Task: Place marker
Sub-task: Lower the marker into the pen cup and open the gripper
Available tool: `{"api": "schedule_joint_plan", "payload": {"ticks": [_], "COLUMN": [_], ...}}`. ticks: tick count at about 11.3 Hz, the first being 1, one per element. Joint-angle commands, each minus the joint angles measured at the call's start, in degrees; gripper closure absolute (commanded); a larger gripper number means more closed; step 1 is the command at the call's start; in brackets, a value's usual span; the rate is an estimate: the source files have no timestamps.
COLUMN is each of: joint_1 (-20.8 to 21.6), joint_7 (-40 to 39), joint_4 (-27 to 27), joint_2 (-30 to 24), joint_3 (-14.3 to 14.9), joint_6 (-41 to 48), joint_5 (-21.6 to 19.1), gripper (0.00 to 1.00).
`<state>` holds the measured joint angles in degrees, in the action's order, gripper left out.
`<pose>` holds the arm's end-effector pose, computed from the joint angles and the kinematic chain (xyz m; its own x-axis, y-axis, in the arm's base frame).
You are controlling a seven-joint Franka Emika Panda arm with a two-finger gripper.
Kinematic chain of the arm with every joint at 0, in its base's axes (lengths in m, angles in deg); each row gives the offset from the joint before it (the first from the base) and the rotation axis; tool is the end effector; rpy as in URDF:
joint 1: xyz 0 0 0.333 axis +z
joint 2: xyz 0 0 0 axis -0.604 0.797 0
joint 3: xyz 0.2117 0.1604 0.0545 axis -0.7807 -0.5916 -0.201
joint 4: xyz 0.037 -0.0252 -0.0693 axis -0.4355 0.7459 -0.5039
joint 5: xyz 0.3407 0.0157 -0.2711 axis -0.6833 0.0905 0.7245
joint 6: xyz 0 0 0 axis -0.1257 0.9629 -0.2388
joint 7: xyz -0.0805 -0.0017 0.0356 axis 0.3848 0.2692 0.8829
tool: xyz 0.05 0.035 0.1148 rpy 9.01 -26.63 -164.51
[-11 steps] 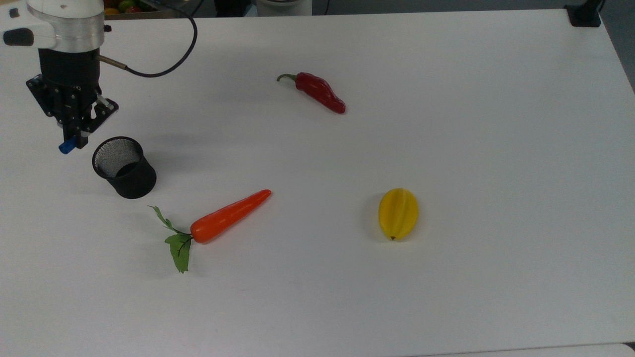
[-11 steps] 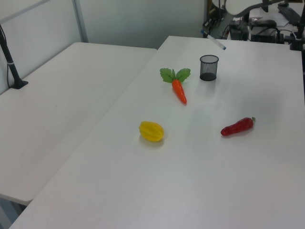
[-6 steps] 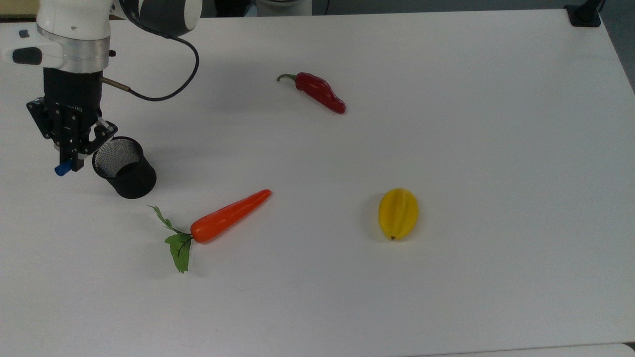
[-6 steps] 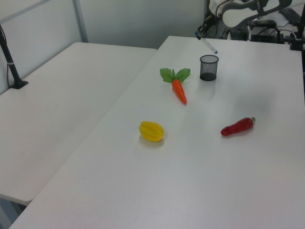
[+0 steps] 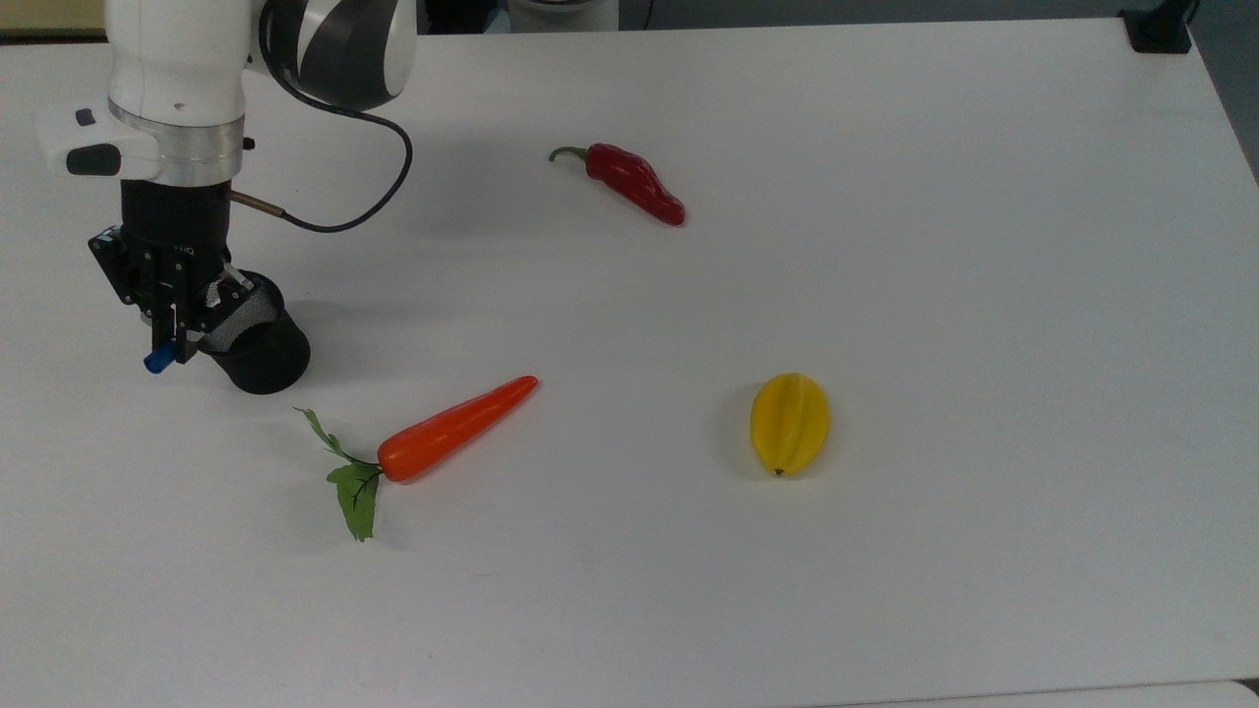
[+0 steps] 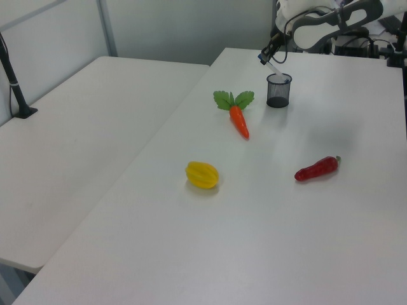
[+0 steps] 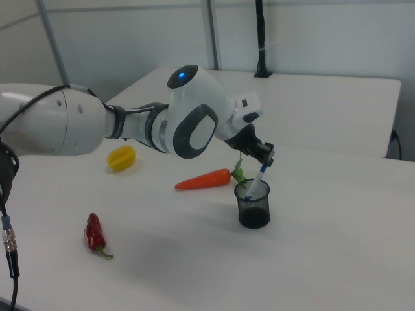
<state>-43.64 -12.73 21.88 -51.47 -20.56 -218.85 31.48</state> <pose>0.7269 -0.2029 0.3444 0.8304 -0.1201 0.5440 -0.2368 -0.9600 0.1495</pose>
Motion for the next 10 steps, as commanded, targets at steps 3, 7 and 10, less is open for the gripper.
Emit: {"api": "schedule_joint_plan", "payload": {"ticks": [3, 7, 10], "joint_1": [0.51, 0.68, 1.20], "joint_7": [-0.05, 2.13, 3.20], "joint_4": [1.35, 1.17, 1.17], "joint_2": [-0.48, -0.56, -1.00], "joint_3": [-0.12, -0.20, -0.38], "joint_6": [-1.67, -1.32, -0.96], "joint_5": [-0.29, -0.29, -0.12], "gripper": [0.81, 0.00, 0.00]}}
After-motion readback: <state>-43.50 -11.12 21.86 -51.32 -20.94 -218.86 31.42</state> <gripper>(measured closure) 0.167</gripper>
